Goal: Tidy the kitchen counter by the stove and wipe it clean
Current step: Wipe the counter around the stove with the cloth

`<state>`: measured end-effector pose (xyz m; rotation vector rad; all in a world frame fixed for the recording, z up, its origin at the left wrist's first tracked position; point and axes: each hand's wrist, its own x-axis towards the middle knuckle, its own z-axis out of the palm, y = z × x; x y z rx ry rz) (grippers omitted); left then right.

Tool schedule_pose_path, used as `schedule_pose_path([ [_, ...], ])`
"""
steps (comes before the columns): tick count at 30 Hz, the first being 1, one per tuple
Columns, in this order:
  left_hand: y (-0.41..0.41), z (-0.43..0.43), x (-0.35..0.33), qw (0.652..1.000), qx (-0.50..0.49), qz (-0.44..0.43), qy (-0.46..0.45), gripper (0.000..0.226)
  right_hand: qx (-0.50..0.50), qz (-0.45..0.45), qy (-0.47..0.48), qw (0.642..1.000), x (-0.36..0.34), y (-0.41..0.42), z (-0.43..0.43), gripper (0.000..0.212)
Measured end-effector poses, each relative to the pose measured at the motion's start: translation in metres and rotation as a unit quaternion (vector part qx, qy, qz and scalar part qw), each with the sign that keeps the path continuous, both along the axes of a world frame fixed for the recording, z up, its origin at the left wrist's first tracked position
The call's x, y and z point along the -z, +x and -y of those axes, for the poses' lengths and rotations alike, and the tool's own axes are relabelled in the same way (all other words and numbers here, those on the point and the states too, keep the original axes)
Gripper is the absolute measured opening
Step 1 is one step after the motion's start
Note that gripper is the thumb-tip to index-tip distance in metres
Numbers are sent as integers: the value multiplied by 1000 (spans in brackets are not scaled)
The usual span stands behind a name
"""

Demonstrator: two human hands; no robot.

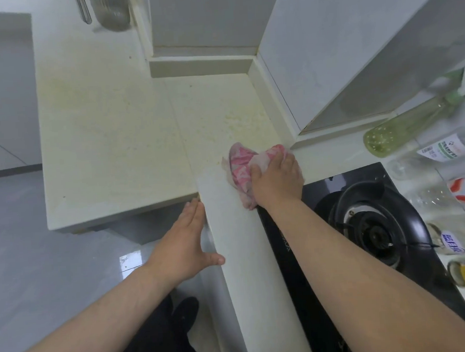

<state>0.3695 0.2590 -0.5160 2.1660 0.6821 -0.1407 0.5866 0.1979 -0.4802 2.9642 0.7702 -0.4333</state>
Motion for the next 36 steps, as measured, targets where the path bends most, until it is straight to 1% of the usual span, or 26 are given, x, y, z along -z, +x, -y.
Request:
schedule_pose_path([
  [2, 0, 0, 1, 1000, -7, 1, 0, 132, -21, 3, -21, 1000, 1, -14, -3, 83],
  [4, 1, 0, 2, 1000, -6, 2, 0, 131, -40, -14, -33, 999, 2, -20, 0, 85],
  [7, 0, 0, 5, 1000, -8, -1, -5, 131, -41, -40, -47, 997, -3, -8, 8, 96],
  [9, 0, 0, 6, 1000, -10, -4, -6, 132, -33, -52, -51, 997, -7, 5, 13, 98],
  [14, 1, 0, 5, 1000, -18, -12, -5, 132, -15, -58, -50, 997, -6, 34, 21, 94],
  [19, 1, -1, 3, 1000, -19, -13, -13, 131, -35, -48, -38, 998, -2, 51, 34, 90],
  [20, 1, -1, 3, 1000, -19, -15, -16, 131, -24, -50, -36, 998, -3, 57, 37, 90],
  [23, 1, 0, 1, 999, -23, -15, -29, 130, 50, -67, -30, 996, -10, 77, 47, 89],
  [25, 1, 1, 0, 999, -23, -13, -29, 130, 60, -70, -29, 995, -11, 79, 47, 88],
  [29, 2, 2, 1, 999, -28, -2, -42, 130, 12, -64, -20, 998, -7, 52, 34, 84],
  [34, 1, 2, 1, 998, -29, 7, -46, 130, -41, -62, -19, 997, -7, 7, 19, 101],
  [36, 1, 2, 2, 998, -30, 11, -50, 130, -68, -59, -17, 996, -3, -12, 12, 105],
])
